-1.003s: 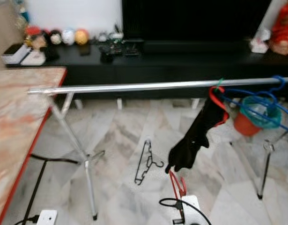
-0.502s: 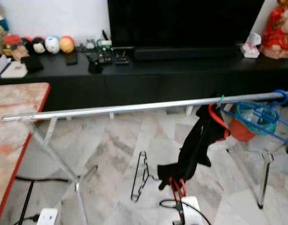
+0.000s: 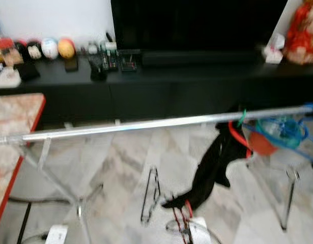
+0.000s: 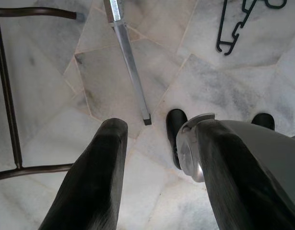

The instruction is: Hang hanger

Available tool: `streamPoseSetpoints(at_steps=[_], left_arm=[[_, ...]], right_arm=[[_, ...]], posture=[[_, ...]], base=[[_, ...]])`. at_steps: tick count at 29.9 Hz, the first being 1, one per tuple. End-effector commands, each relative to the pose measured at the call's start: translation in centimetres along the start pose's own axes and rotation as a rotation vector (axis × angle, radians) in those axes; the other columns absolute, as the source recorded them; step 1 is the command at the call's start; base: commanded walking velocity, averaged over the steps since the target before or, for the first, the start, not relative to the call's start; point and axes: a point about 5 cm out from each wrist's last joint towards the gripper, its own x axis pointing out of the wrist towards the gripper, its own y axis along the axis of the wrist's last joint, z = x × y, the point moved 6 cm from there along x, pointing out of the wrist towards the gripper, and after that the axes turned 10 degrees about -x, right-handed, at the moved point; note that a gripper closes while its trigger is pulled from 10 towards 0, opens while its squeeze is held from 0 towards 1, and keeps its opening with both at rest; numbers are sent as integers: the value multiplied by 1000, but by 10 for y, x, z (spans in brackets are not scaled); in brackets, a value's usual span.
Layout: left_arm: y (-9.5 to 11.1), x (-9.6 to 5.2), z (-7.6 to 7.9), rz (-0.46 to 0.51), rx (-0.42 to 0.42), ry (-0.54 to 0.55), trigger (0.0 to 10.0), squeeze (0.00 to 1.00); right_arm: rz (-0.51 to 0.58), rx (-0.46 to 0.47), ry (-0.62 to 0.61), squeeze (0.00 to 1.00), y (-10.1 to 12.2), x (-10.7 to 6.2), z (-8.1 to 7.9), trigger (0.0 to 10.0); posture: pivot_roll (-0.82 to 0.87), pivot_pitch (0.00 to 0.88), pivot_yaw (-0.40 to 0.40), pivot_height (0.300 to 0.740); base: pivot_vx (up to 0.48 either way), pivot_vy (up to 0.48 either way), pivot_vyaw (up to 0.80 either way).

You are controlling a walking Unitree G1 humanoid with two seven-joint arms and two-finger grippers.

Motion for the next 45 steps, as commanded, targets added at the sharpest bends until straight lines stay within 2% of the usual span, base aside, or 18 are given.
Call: streamPoseSetpoints(at_steps=[1,4,6,7,8,11,18,20,22,26,30,32,34,38,45], left_arm=[[-7,-1,-1,-27,18,0,10000,0],[-7,-1,-3,-26,15,4,10000,0],[-7,-2,-3,-27,16,5,10000,0],[-8,-2,-3,-28,18,5,10000,0],[-8,-2,-3,-28,18,5,10000,0],[-9,-2,-2,-30,19,3,10000,0],[-9,-2,0,-30,22,0,10000,0],[-9,-2,-1,-28,24,4,10000,0],[-9,-2,-1,-28,24,4,10000,0],[-9,-2,-3,-30,29,11,10000,0],[-10,-2,-4,-35,32,13,10000,0],[-10,-2,-5,-36,32,14,10000,0],[-11,-2,-5,-37,32,15,10000,0],[-11,-3,-6,-37,33,16,10000,0],[-12,-3,-7,-41,34,20,10000,0]], right_arm=[[30,-17,-27,0,11,1,8,10000],[109,-4,-66,0,32,0,22,10000],[145,5,-69,0,36,-1,27,10000],[197,-5,-42,0,46,-2,27,10000],[197,-5,-42,0,46,-2,27,10000],[280,-36,10,0,75,-3,20,10000],[372,-65,41,0,106,-5,16,10000],[429,-54,-20,0,126,-9,27,10000],[429,-54,-20,0,126,-9,27,10000],[523,-48,-174,0,157,-20,56,10000],[652,25,-284,0,188,-37,79,10000],[683,34,-294,0,195,-40,80,10000],[730,28,-278,0,208,-44,73,10000],[777,26,-278,0,221,-49,69,10000],[822,32,-292,0,233,-56,70,10000]], posture=[[28,33,-22,740],[25,34,-22,740],[22,34,-19,740],[22,33,-19,740],[22,33,-19,740],[23,31,-19,740],[24,31,-17,740],[21,31,-15,740],[21,31,-15,740],[22,30,-15,740],[22,26,-17,740],[20,26,-16,740],[21,25,-16,740],[23,25,-17,740],[23,25,-17,740]], base=[[0,0,0],[0,0,0],[0,0,0],[0,0,0],[0,0,0],[0,0,0],[0,0,0],[0,0,0],[0,0,0],[0,0,0],[0,0,0],[0,0,0],[0,0,0],[0,0,0],[0,0,0]])
